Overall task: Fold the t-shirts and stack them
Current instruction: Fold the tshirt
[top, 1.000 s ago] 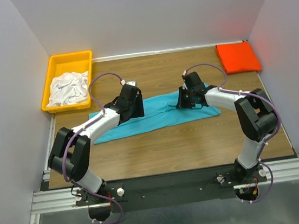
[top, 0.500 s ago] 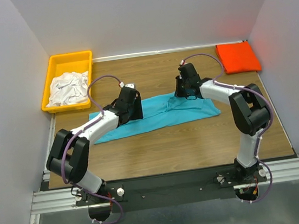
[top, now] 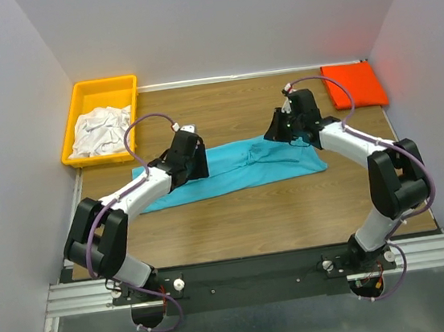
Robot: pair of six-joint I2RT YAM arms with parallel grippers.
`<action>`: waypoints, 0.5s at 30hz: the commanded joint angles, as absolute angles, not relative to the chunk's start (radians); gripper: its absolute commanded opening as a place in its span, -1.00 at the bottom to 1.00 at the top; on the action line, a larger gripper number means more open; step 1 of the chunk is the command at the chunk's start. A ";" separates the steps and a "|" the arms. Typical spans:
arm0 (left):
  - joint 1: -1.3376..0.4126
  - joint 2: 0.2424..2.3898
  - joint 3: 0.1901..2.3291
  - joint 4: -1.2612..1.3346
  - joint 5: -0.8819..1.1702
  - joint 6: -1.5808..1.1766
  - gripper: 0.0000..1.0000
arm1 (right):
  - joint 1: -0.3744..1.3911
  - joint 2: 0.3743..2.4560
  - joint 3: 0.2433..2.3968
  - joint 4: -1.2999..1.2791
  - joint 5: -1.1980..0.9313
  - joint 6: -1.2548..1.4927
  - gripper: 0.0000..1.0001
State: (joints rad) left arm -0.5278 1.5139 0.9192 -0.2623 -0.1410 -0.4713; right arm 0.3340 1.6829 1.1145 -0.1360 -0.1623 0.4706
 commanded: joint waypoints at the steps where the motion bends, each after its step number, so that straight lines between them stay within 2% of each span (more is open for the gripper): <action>1: -0.503 1.488 0.911 -0.238 -0.150 -0.445 0.30 | 0.344 1.684 1.045 -0.109 -0.368 0.482 -0.51; 8: -0.471 1.474 0.911 -0.245 -0.152 -0.419 0.30 | 0.344 1.758 1.035 -0.011 -0.434 0.535 -0.52; 15: -0.468 1.457 0.862 -0.239 -0.132 -0.433 0.31 | 0.342 1.879 1.130 0.043 -0.453 0.563 -0.52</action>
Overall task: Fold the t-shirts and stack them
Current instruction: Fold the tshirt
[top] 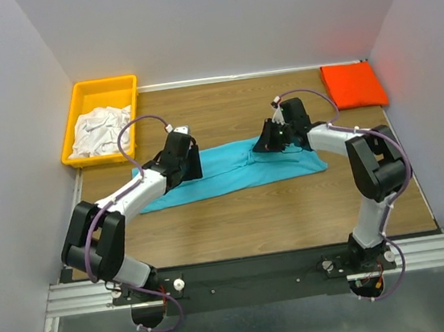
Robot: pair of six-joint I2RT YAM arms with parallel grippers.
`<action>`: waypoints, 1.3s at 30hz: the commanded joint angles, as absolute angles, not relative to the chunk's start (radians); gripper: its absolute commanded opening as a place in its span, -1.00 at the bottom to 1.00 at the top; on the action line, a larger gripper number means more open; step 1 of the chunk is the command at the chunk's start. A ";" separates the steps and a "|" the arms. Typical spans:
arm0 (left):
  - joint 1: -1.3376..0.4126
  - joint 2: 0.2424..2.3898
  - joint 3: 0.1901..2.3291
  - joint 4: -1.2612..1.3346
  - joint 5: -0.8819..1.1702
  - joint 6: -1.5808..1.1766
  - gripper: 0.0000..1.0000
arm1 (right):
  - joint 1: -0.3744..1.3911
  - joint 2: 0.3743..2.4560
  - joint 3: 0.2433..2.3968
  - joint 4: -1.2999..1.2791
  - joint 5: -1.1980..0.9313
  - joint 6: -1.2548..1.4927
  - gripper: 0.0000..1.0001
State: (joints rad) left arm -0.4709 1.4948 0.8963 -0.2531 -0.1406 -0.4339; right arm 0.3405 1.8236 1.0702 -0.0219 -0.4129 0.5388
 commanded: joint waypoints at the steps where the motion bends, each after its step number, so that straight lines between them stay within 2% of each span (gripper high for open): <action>1: -0.468 1.454 0.858 -0.239 -0.132 -0.437 0.31 | 0.344 1.908 1.138 0.046 -0.454 0.564 -0.52; 10: -0.466 1.385 0.790 -0.238 -0.138 -0.459 0.31 | 0.344 2.020 1.193 0.063 -0.426 0.560 -0.49; 15: -0.465 1.376 0.799 -0.236 -0.147 -0.440 0.31 | 0.342 1.904 1.155 0.061 -0.431 0.558 -0.36; 22: -0.457 1.437 0.865 -0.226 -0.153 -0.393 0.30 | 0.247 1.703 0.938 0.116 -0.446 0.606 -0.27; 28: -0.456 1.476 0.884 -0.221 -0.153 -0.364 0.31 | 0.120 1.687 0.645 0.418 -0.606 0.725 -0.26; 33: -0.449 1.493 0.881 -0.219 -0.152 -0.353 0.30 | 0.046 1.767 0.591 0.460 -0.623 0.713 -0.27; 39: -0.428 1.557 0.896 -0.213 -0.167 -0.336 0.30 | 0.003 1.769 0.568 0.454 -0.600 0.710 -0.26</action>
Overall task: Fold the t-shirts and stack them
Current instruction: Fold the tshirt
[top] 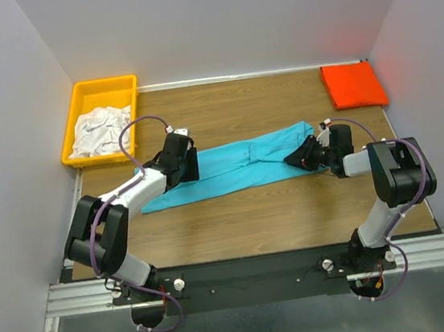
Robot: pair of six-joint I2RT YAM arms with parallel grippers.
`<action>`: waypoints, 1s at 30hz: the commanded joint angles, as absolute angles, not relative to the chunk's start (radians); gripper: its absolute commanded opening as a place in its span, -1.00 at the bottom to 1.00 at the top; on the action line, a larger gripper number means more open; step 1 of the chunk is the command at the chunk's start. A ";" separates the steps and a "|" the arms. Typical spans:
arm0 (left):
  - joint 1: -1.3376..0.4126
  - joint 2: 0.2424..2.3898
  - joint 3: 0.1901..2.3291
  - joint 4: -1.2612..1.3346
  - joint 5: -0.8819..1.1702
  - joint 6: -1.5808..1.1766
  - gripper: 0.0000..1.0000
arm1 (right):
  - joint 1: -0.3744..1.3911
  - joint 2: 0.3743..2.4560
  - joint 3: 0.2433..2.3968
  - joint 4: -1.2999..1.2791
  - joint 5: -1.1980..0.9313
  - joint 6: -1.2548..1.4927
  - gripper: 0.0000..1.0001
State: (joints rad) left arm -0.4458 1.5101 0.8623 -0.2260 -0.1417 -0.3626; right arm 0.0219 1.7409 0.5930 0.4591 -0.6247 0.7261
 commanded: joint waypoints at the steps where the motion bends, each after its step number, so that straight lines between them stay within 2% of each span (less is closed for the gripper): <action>1: -0.420 1.571 0.908 -0.213 -0.175 -0.331 0.30 | 0.005 1.775 0.574 0.443 -0.597 0.706 -0.26; 8: -0.399 1.718 1.011 -0.247 -0.198 -0.276 0.31 | 0.005 1.825 0.693 0.301 -0.545 0.637 -0.26; 14: -0.399 1.770 1.012 -0.293 -0.097 -0.271 0.30 | 0.003 1.893 0.827 0.230 -0.505 0.633 -0.25; 19: -0.400 1.723 0.918 -0.311 0.105 -0.317 0.31 | 0.005 2.049 0.972 0.229 -0.525 0.676 -0.25; 25: -0.443 1.611 0.787 -0.322 0.238 -0.406 0.31 | 0.003 2.241 1.242 0.230 -0.577 0.744 -0.23; 30: -0.578 1.585 0.747 -0.284 0.299 -0.529 0.31 | 0.005 2.445 1.478 0.229 -0.650 0.781 -0.18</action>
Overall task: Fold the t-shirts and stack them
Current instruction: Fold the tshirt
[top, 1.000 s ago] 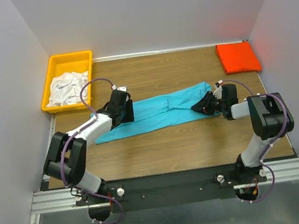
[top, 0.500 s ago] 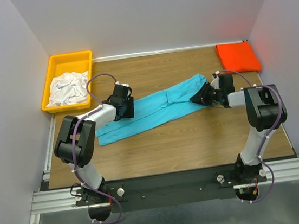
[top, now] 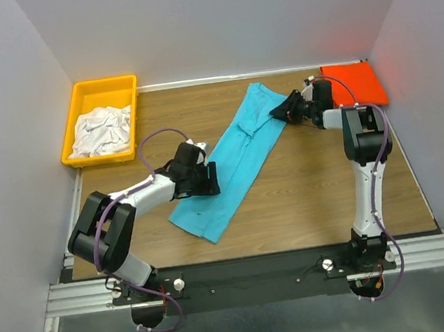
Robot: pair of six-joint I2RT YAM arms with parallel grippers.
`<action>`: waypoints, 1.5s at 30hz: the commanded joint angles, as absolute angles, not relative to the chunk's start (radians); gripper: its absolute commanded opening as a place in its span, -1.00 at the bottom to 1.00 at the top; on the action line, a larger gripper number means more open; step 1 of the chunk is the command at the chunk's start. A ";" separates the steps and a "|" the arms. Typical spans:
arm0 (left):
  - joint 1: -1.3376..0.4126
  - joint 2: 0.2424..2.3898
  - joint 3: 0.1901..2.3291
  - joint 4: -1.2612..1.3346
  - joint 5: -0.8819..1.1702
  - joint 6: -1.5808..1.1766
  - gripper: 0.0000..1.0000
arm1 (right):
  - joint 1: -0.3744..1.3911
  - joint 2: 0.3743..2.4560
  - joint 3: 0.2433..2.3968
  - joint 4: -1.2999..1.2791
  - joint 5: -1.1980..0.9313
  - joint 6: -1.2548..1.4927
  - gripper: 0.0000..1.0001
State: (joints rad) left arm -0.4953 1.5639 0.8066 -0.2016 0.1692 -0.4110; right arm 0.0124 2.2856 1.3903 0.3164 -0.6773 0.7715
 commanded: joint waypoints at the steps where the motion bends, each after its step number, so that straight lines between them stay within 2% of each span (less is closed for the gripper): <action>1: -0.604 1.582 0.746 -0.252 0.320 -0.587 0.30 | 0.005 2.468 1.552 0.227 -0.656 0.788 -0.16; 4: -0.678 1.577 0.741 -0.193 0.377 -0.673 0.31 | 0.012 2.546 1.649 0.222 -0.675 0.808 -0.14; 10: -0.788 1.591 0.748 -0.049 0.341 -0.882 0.31 | 0.037 2.655 1.871 0.219 -0.693 0.844 -0.07; 15: -0.816 1.560 0.817 -0.069 0.247 -0.960 0.32 | 0.038 2.611 1.910 0.213 -0.699 0.833 -0.01; 18: -0.816 1.436 0.867 -0.191 0.112 -0.962 0.32 | 0.040 2.473 1.832 0.126 -0.646 0.726 0.08; 21: -0.815 1.346 0.934 -0.360 -0.107 -0.899 0.33 | 0.048 2.283 1.693 0.027 -0.549 0.614 0.14; 25: -0.798 1.266 0.956 -0.524 -0.202 -0.801 0.49 | 0.083 2.010 1.514 -0.132 -0.387 0.514 0.18; 26: -0.792 1.253 0.953 -0.564 -0.224 -0.772 0.61 | 0.118 1.958 1.415 -0.164 -0.347 0.499 0.18; 27: -0.788 1.235 0.945 -0.572 -0.230 -0.755 0.62 | 0.141 1.907 1.369 -0.193 -0.306 0.480 0.19; 28: -0.785 1.203 0.927 -0.577 -0.230 -0.733 0.74 | 0.194 1.805 1.274 -0.259 -0.219 0.460 0.19; 29: -0.781 1.187 0.917 -0.577 -0.229 -0.720 0.75 | 0.225 1.760 1.273 -0.287 -0.177 0.457 0.19; 30: -0.778 1.154 0.908 -0.584 -0.235 -0.712 0.83 | 0.257 1.671 1.185 -0.342 -0.113 0.466 0.19; 31: -0.778 1.140 0.897 -0.586 -0.241 -0.709 0.85 | 0.285 1.671 1.140 -0.377 -0.085 0.483 0.19; 37: -0.764 1.068 0.806 -0.532 -0.215 -0.648 0.87 | 0.601 1.329 0.823 -0.537 0.087 0.769 0.18; 41: -0.764 1.086 0.770 -0.525 -0.222 -0.627 0.86 | 0.811 1.276 0.733 -0.571 0.129 0.968 0.17; 45: -0.764 1.124 0.749 -0.509 -0.201 -0.586 0.82 | 0.974 1.330 0.735 -0.594 0.182 1.112 0.10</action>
